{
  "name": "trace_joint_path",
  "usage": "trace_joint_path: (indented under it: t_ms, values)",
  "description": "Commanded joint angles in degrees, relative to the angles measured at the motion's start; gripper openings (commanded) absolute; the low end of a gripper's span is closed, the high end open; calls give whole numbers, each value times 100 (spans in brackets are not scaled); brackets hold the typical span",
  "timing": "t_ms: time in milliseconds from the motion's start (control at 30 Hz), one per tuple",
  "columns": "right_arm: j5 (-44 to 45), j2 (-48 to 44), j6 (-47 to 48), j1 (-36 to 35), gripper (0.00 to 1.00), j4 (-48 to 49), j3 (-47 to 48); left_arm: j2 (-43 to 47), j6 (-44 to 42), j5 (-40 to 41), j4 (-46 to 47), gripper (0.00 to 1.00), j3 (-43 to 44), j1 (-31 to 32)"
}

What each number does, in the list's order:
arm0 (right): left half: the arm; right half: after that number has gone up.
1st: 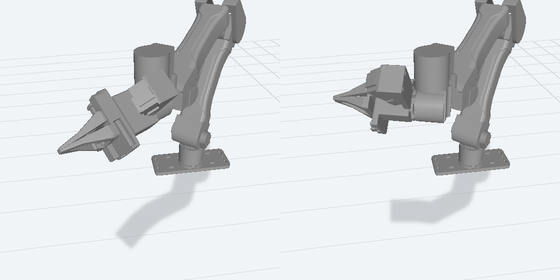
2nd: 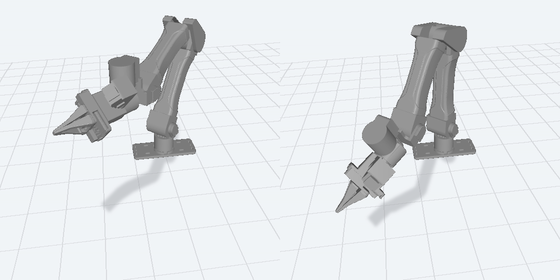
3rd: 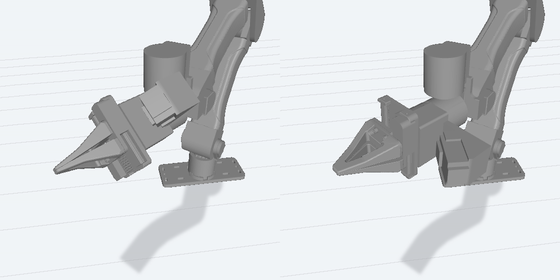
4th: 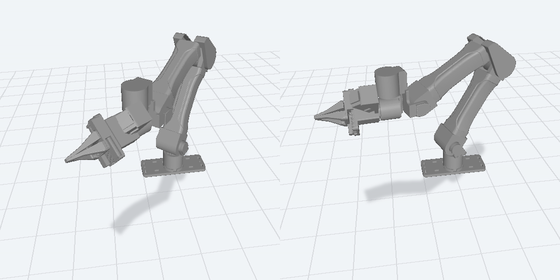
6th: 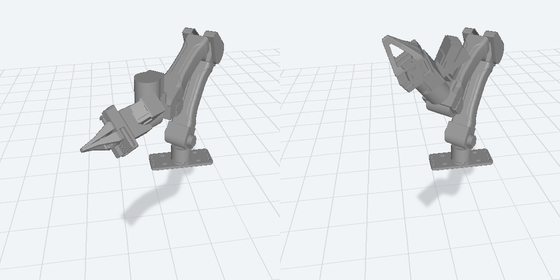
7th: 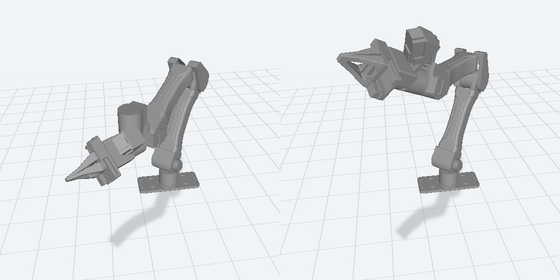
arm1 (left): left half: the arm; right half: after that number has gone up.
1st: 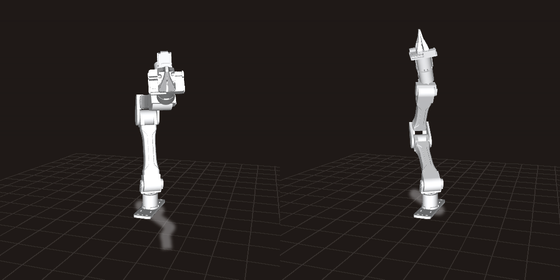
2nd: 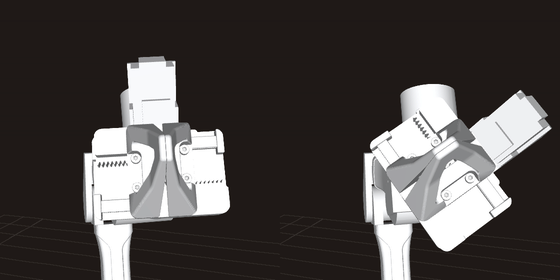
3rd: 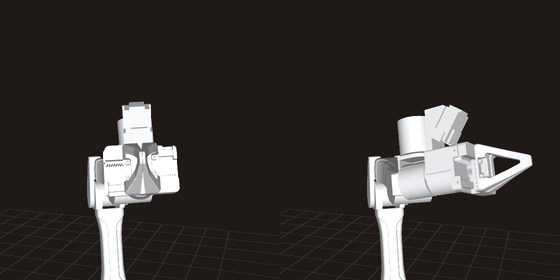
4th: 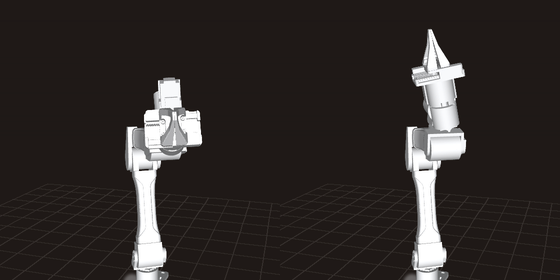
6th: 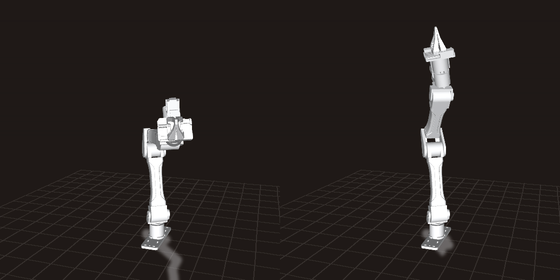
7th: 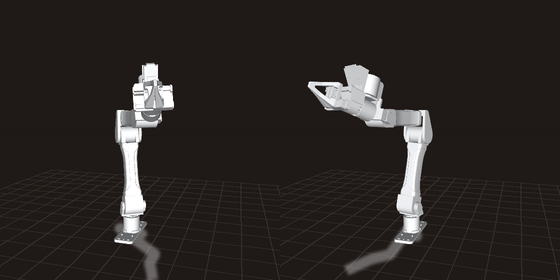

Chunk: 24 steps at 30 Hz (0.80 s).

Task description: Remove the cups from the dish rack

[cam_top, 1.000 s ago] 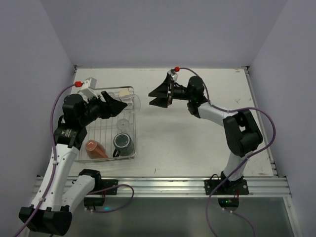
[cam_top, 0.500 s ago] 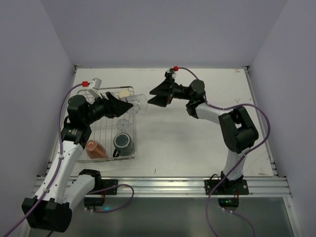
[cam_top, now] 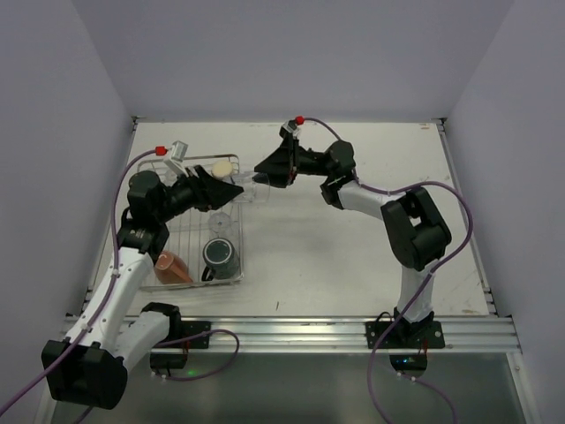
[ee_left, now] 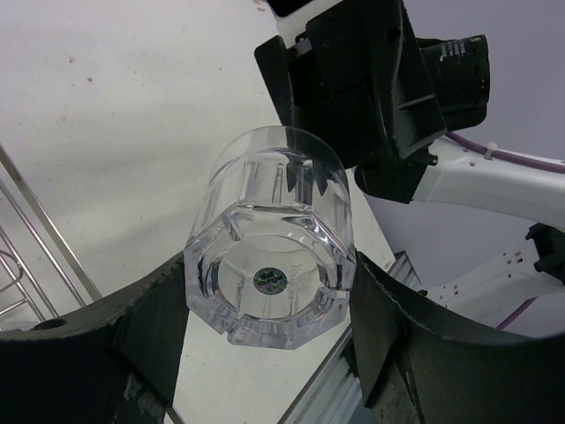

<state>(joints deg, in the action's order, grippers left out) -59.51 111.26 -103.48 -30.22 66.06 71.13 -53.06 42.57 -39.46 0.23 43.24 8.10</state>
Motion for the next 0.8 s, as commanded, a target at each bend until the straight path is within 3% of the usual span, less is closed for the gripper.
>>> trace_joint_path:
  t_ms: [0,33,67,167,267,300,333,367,433,633,767]
  values:
    - [141,80,-119,-63,52,416,208,-29,182,-272,539,0,-9,87]
    - [158,80,-120,-72,46,416,208,-38,182,-299,557,0,-9,104]
    - [159,80,-111,-72,31,416,208,-73,191,-342,601,0,-9,122]
    - [176,80,-67,-72,0,416,190,-91,199,-387,627,0,9,139]
    - [246,27,29,-63,0,425,103,-143,199,-509,663,0,35,139]
    - [264,10,56,-63,0,416,68,-152,199,-536,671,7,44,139]
    - [264,-17,91,-55,0,408,15,-152,191,-554,663,39,61,139]
    - [264,-26,117,-28,0,407,-12,-100,173,-528,628,63,70,139]
    - [273,-96,188,33,0,399,-169,5,59,-379,435,100,131,139]
    - [282,-525,758,507,0,-66,-854,190,-819,868,-856,100,816,122]
    - [352,-1026,1871,1016,0,-1441,-1242,-55,-1277,2564,-1980,100,1440,122]
